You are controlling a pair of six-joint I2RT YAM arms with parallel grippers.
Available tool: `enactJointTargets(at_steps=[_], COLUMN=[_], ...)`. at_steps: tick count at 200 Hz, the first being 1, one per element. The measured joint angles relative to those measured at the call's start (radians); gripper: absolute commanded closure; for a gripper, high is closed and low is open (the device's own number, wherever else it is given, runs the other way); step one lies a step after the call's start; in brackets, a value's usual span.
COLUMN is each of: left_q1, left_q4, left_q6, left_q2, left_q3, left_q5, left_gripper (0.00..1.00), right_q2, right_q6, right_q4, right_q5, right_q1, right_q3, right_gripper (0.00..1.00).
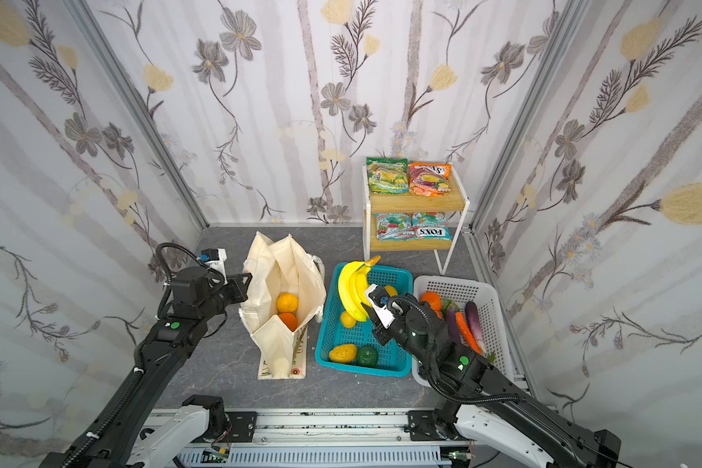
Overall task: Place the food into the grocery bag and tie it
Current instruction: 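Lift the bananas with the right gripper and carry them over the tote bag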
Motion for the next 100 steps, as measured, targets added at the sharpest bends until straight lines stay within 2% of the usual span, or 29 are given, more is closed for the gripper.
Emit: enactJointTargets(at_steps=[68, 100], left_q1=[0.0, 0.0], left_q4=[0.0, 0.0], left_q6=[-0.001, -0.002], left_q2=[0.003, 0.006], left_q3=[0.0, 0.0], left_q5=[0.0, 0.0], left_gripper=[1.0, 1.0], right_q2=[0.072, 0.171], right_q6=[-0.188, -0.205], right_q4=[0.064, 0.092], right_q5=[0.081, 0.079], right_q1=[0.057, 0.063], right_q3=[0.115, 0.23], right_gripper=[0.78, 0.78])
